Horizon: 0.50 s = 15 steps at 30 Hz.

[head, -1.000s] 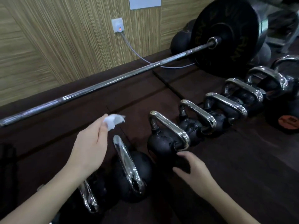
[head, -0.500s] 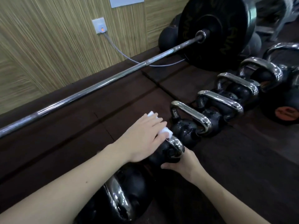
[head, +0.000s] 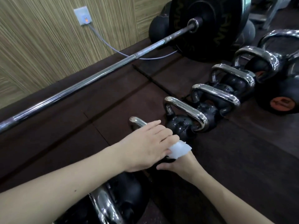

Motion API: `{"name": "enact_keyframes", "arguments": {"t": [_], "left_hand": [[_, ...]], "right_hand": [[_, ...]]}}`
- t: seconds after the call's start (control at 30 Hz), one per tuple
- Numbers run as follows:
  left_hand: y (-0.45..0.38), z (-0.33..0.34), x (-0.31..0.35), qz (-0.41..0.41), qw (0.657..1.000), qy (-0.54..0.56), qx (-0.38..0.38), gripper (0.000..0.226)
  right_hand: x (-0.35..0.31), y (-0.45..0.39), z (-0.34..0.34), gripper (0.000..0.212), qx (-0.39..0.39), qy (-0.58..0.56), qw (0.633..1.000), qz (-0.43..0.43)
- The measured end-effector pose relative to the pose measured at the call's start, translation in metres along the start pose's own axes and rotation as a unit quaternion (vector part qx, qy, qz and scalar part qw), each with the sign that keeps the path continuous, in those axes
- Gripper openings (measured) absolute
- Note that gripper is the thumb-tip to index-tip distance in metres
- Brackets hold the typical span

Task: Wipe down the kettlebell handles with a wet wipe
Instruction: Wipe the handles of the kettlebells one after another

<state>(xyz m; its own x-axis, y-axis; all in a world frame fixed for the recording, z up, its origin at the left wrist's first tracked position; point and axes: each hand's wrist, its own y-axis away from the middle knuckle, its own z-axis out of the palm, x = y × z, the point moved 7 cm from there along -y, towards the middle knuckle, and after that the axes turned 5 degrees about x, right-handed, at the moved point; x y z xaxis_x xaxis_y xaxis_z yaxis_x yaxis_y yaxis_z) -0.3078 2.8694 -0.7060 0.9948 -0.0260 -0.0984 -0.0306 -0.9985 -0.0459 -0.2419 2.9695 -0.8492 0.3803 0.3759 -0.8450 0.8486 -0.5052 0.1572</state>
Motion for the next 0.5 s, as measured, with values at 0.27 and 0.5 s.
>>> {"name": "enact_keyframes", "arguments": {"t": [0.27,0.5], "left_hand": [[0.042,0.011,-0.108,-0.276,0.945,0.175,-0.002,0.048],[0.002,0.003,-0.007,-0.023,0.999,0.009,0.032,0.054]], "right_hand": [[-0.013,0.006,-0.009,0.12,-0.004,-0.028,0.999,-0.032],[-0.02,0.007,-0.009,0.075,-0.014,0.065,0.998,0.009]]}}
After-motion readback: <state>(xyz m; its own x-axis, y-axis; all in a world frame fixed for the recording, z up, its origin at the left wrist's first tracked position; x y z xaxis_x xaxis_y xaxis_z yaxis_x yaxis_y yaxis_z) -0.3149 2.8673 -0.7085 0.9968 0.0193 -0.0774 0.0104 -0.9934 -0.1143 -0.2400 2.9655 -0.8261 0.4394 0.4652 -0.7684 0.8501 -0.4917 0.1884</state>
